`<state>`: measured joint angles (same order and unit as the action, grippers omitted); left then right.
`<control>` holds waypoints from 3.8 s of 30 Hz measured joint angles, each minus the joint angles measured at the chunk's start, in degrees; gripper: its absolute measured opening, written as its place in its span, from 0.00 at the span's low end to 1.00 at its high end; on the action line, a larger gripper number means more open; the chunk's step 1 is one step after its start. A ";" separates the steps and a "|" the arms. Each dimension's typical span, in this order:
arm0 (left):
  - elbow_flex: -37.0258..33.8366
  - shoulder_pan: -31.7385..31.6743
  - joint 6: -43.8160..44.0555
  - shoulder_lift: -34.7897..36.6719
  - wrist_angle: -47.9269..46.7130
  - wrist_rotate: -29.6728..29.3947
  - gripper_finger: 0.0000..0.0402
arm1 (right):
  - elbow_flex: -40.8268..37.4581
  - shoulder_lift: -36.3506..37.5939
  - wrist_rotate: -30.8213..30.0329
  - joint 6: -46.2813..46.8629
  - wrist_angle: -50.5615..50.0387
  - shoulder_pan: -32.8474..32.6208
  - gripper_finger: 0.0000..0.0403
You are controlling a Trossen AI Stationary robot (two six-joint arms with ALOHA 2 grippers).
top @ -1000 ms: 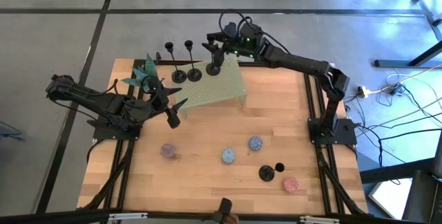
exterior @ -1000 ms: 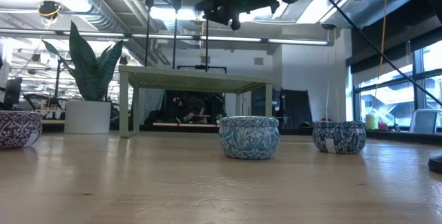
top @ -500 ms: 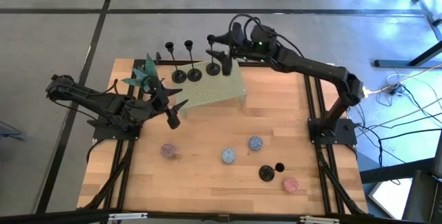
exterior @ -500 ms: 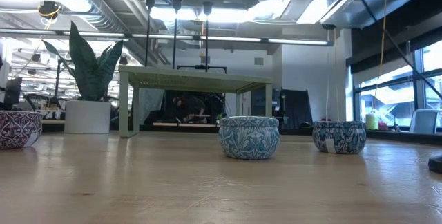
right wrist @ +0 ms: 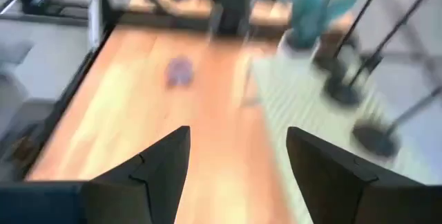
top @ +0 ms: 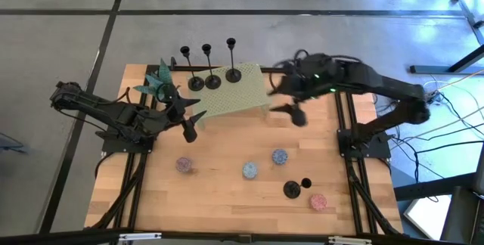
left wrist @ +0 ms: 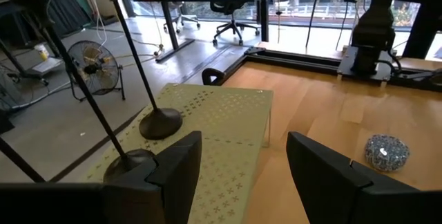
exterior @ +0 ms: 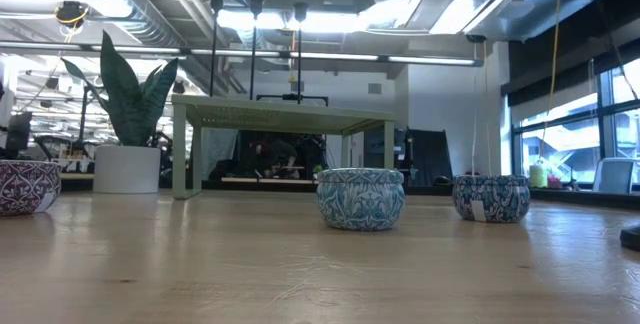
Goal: Pick & Place candle stick holders
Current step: Put the black candle holder on the shelf
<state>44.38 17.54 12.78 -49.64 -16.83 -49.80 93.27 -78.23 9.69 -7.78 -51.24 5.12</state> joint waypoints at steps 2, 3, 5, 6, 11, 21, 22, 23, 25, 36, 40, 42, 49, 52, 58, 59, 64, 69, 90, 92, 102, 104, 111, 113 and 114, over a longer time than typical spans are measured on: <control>0.00 0.00 0.02 -0.23 0.08 0.02 0.52 | 0.00 1.68 0.18 3.12 -5.91 -1.99 0.61; 0.00 -0.01 0.08 -0.40 0.16 0.00 0.52 | 0.00 2.29 1.00 4.61 -8.96 -2.87 0.61; 0.00 -0.02 0.37 -0.60 0.27 -0.01 0.52 | 0.00 3.36 3.67 7.73 -13.91 -4.93 0.61; 0.00 -0.01 0.75 -0.68 0.27 -0.06 0.52 | 0.00 3.62 5.26 9.10 -17.16 -5.93 0.61; 0.00 0.00 2.77 -1.26 0.35 -0.17 0.52 | -3.01 3.86 6.82 12.46 -22.29 -12.40 0.61; 0.00 -0.01 3.04 -1.40 0.36 -0.13 0.52 | -16.55 8.17 5.97 18.75 -21.54 -21.68 0.61; 0.00 0.00 3.05 -1.39 0.36 -0.13 0.52 | -17.93 9.54 4.81 19.47 -20.19 -22.11 0.61; 0.00 0.00 3.12 -1.39 0.36 -0.15 0.52 | -19.56 11.25 3.32 20.01 -18.53 -22.46 0.61; 0.00 -0.01 3.17 -1.39 0.36 -0.12 0.52 | -22.59 14.98 -0.02 22.25 -16.26 -22.91 0.61; 0.00 0.00 3.15 -1.39 0.34 -0.02 0.52 | -40.57 27.18 -0.42 35.47 6.59 -29.95 0.61; 0.00 0.00 3.17 -1.39 0.32 -0.04 0.52 | -44.93 26.40 -1.69 35.93 8.64 -32.50 0.61; 0.00 0.00 3.17 -1.39 0.34 -0.03 0.52 | -46.82 26.04 -2.03 36.99 10.80 -33.11 0.61; 0.00 0.00 4.50 -1.37 0.35 -0.04 0.52 | -50.28 24.34 -2.18 41.00 22.55 -34.91 0.61; 0.00 -0.01 4.67 -1.37 0.34 -0.02 0.52 | -50.36 22.58 -2.19 41.45 25.08 -36.40 0.61; 0.00 0.00 4.68 -1.37 0.34 -0.02 0.52 | -50.38 18.56 -2.18 41.19 26.19 -39.36 0.60; 0.00 -0.01 4.68 -1.37 0.33 -0.02 0.52 | -50.38 18.00 -2.19 41.16 26.32 -39.69 0.60; 0.00 0.00 4.68 -1.37 0.36 -0.02 0.52 | -50.38 16.06 -2.28 39.64 29.89 -40.57 0.58; 0.00 0.00 4.68 -1.37 0.36 -0.02 0.52 | -50.38 15.23 -4.53 34.56 35.42 -40.69 0.57; 0.00 0.00 3.78 -1.37 0.36 -0.02 0.52 | -50.38 15.23 -24.06 33.09 42.01 -40.69 0.43; 0.00 0.00 3.55 -1.37 0.36 -0.04 0.52 | -50.38 15.21 -24.09 33.08 41.97 -40.69 0.37; 0.00 -0.02 2.99 -1.37 0.36 -0.02 0.52 | -50.38 14.78 -31.03 30.41 48.98 -40.17 0.31; 0.00 0.00 2.99 -1.37 0.36 -0.02 0.52 | -50.38 14.48 -32.52 29.61 51.45 -39.15 0.32; 0.00 0.00 2.97 -1.37 0.36 -0.02 0.52 | -50.38 14.42 -33.27 25.80 63.73 -33.06 0.32; 0.00 -0.02 2.54 -1.37 0.36 -0.02 0.52 | -49.61 14.49 -34.99 23.33 66.45 -31.03 0.32; 0.00 -0.01 2.26 -1.37 0.36 -0.02 0.52 | -48.70 14.49 -35.55 21.58 66.86 -29.99 0.32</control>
<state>44.38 17.52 15.04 -51.00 -16.47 -49.82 44.58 -63.75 -25.86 13.81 15.62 -24.87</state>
